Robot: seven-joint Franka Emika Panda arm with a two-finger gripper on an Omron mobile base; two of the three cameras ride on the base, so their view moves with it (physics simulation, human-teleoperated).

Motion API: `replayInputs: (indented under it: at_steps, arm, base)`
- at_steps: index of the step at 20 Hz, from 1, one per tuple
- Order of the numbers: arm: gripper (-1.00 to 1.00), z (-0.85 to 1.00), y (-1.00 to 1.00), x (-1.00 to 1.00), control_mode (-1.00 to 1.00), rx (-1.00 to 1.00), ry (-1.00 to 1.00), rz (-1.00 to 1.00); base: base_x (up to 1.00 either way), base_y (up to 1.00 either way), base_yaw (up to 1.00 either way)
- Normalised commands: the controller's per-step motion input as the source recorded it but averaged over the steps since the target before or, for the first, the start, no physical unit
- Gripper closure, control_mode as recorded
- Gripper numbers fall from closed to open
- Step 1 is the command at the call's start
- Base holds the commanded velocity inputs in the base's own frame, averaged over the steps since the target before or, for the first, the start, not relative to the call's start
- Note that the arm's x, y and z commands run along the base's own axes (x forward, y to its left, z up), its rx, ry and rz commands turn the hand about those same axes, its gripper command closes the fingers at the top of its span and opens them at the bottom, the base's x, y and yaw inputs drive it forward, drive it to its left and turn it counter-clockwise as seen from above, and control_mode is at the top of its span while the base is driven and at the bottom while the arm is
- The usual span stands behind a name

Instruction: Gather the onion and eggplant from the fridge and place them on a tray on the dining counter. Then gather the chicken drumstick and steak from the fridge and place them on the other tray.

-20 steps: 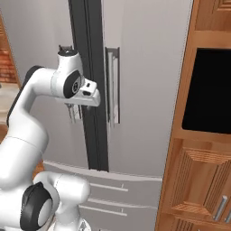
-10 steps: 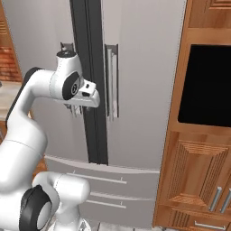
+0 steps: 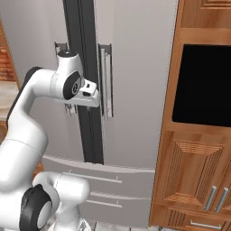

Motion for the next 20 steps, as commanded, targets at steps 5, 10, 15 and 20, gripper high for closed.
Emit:
replayInputs:
  at_steps: [5,10,15,20]
  arm:
    - [-1.0,-0.01,-0.16,-0.36,-1.0,-0.03,-0.24,0.0]
    - [-1.0,0.15,-0.22,0.17,-1.0,-0.04,-0.17,-0.04]
    - [-1.0,0.28,-0.2,0.54,-1.0,-0.01,-0.14,-0.03]
    - [-1.0,0.43,-0.26,0.27,-1.0,-0.02,-0.14,-0.03]
  base:
    - [-0.04,0.0,0.0]
    - [0.0,0.0,0.0]
    - [0.0,0.0,0.0]
    - [0.0,0.0,0.0]
